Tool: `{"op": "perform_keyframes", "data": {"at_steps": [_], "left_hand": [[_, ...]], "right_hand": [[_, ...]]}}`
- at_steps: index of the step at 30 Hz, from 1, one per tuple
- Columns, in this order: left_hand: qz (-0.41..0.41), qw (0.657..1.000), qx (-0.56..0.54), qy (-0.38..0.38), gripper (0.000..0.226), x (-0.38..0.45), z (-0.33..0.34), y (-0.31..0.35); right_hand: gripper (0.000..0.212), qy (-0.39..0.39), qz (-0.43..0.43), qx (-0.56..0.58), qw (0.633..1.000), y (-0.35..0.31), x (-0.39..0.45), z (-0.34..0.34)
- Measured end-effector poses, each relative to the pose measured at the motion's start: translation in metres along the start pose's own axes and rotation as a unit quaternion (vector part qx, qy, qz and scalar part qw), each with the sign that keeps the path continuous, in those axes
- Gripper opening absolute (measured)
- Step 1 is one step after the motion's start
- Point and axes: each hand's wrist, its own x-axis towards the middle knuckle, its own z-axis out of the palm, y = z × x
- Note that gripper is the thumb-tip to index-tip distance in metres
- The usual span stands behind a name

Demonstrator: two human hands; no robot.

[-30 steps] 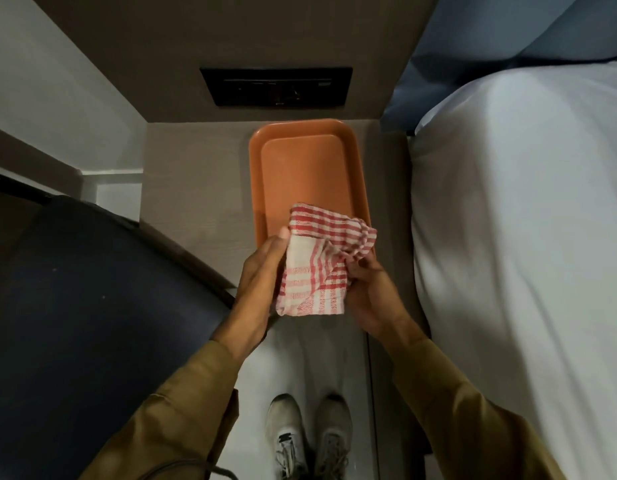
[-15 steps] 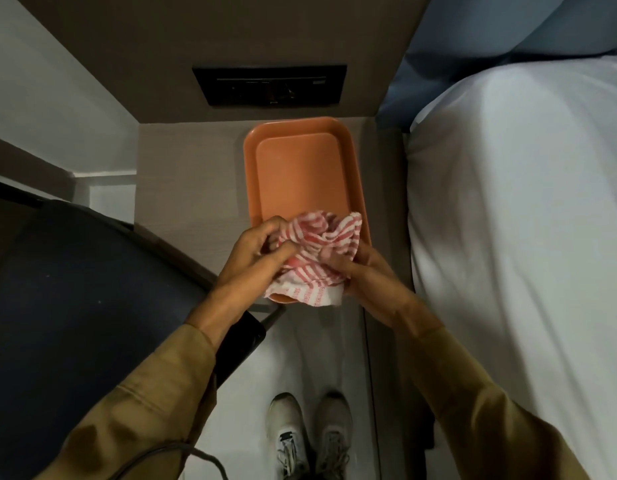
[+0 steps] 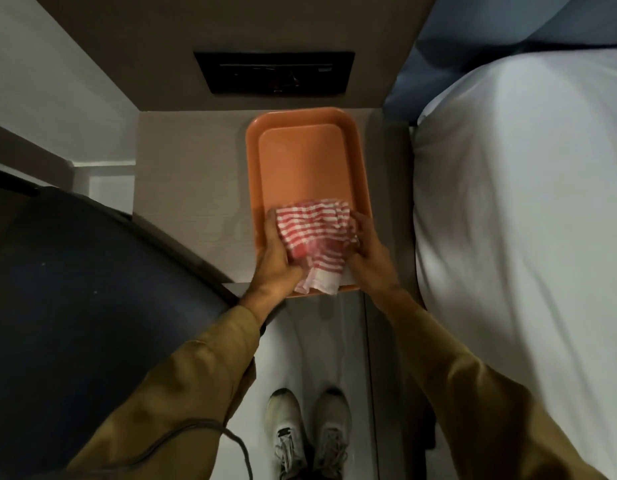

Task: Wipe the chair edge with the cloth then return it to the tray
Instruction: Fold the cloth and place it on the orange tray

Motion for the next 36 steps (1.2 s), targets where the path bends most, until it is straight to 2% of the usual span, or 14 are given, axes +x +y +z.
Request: {"op": "perform_keyframes", "data": {"at_steps": [2, 4, 8, 14, 17, 19, 21, 24, 27, 31, 33, 35, 36], "left_hand": [[-0.014, 0.999, 0.044, -0.005, 0.111, 0.002, 0.008, -0.009], [-0.011, 0.999, 0.05, 0.012, 0.106, 0.006, 0.014, -0.015], [0.008, 0.998, 0.053, 0.028, 0.094, 0.015, 0.019, -0.019], [0.003, 0.991, 0.131, -0.019, 0.092, 0.018, 0.019, -0.027], [0.045, 0.977, 0.199, -0.065, 0.108, 0.019, 0.016, -0.031], [0.054, 0.962, 0.249, -0.095, 0.118, 0.023, 0.009, -0.032], [0.047, 0.949, 0.287, -0.12, 0.122, 0.029, -0.001, -0.032], [0.025, 0.922, 0.356, -0.148, 0.13, 0.034, -0.009, -0.033], [0.003, 0.91, 0.389, -0.142, 0.134, 0.035, -0.005, -0.032], [-0.015, 0.916, 0.383, -0.121, 0.144, 0.039, -0.004, -0.028], [-0.024, 0.919, 0.375, -0.118, 0.149, 0.041, -0.008, -0.026], [-0.018, 0.922, 0.369, -0.114, 0.15, 0.043, -0.01, -0.026], [-0.011, 0.927, 0.359, -0.107, 0.149, 0.042, -0.01, -0.027]], "right_hand": [[0.074, -0.016, 0.027, -0.063, 0.998, 0.004, 0.003, 0.008], [0.092, -0.015, 0.047, -0.152, 0.987, 0.008, 0.004, 0.014], [0.089, -0.022, 0.034, -0.165, 0.986, 0.017, 0.004, 0.011], [0.105, -0.093, 0.018, -0.269, 0.958, 0.025, 0.003, 0.005], [0.105, -0.09, -0.005, -0.265, 0.96, 0.025, 0.007, 0.004], [0.103, -0.119, -0.018, -0.278, 0.953, 0.026, 0.011, 0.004], [0.103, -0.157, -0.031, -0.332, 0.929, 0.029, 0.015, 0.0], [0.113, -0.183, -0.063, -0.425, 0.885, 0.033, 0.024, -0.008], [0.12, -0.184, -0.071, -0.448, 0.872, 0.032, 0.029, -0.01], [0.124, -0.21, -0.052, -0.443, 0.87, 0.031, 0.032, -0.009], [0.118, -0.214, -0.051, -0.422, 0.879, 0.027, 0.03, -0.009], [0.108, -0.162, -0.055, -0.375, 0.911, 0.021, 0.023, -0.005], [0.101, -0.1, -0.056, -0.356, 0.927, 0.017, 0.017, -0.002]]}}
